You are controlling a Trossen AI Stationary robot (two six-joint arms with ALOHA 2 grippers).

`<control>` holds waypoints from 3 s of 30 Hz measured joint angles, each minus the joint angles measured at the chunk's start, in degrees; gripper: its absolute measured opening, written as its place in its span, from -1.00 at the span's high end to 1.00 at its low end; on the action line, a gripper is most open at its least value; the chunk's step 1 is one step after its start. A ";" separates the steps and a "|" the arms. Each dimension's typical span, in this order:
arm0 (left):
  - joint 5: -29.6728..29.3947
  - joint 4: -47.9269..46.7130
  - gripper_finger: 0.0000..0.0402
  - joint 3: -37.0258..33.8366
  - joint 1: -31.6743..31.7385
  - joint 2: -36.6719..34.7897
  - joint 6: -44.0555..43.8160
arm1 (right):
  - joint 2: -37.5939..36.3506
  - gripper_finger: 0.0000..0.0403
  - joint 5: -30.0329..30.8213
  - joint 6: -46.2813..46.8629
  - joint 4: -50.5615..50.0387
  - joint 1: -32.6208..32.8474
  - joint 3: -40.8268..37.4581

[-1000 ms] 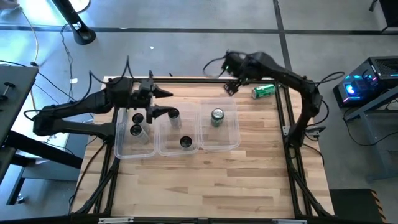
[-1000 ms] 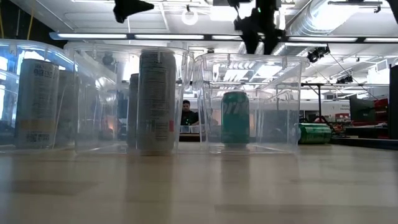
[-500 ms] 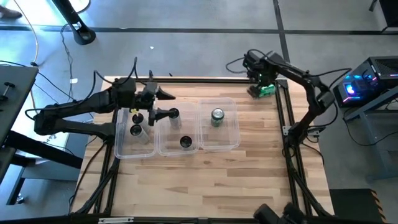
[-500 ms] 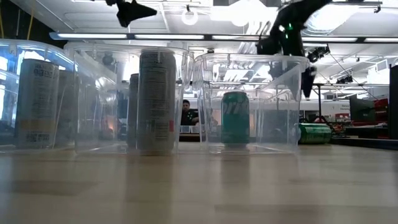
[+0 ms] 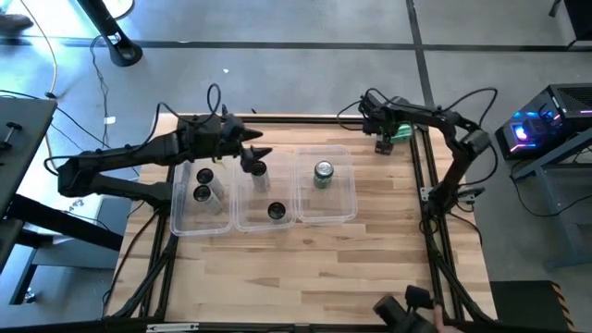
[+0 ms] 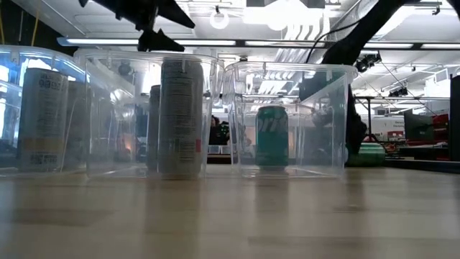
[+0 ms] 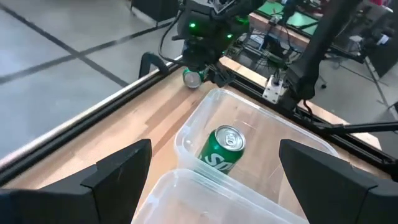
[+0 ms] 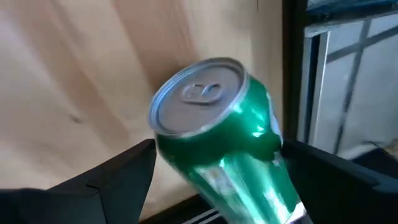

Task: Sort soda cans
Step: Put the green soda can into the right transparent container

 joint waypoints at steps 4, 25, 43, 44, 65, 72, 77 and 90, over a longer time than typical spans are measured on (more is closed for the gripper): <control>-0.04 1.26 -0.72 0.00 0.00 1.73 -2.27 | 3.32 -0.70 2.86 -3.34 1.29 -2.24 -0.06; 2.60 5.19 -0.71 -0.02 1.92 -11.66 2.08 | -5.00 -0.38 -9.37 22.18 -10.95 3.21 -0.32; 24.33 8.59 -0.71 -0.02 3.03 -6.67 6.58 | -34.82 -0.38 -16.13 70.02 32.00 30.76 -0.10; 26.63 10.76 -0.71 -0.02 2.92 -4.91 5.57 | -33.79 -0.38 -16.00 70.04 35.19 32.26 -0.10; 26.09 34.91 -0.71 0.76 -4.75 18.17 -6.15 | -22.21 -0.38 -22.06 66.60 57.19 46.93 -0.10; 23.89 34.60 -0.71 6.65 -8.69 24.42 -4.13 | -22.28 -0.38 -24.22 64.84 56.69 46.59 -0.10; 24.15 31.62 -0.67 8.50 -9.20 27.79 -3.48 | -22.19 -0.38 -25.23 64.86 57.85 46.48 -0.09; 22.81 29.32 -0.40 8.81 -6.97 25.93 -0.96 | -24.52 -0.89 -25.02 69.04 52.39 45.62 0.91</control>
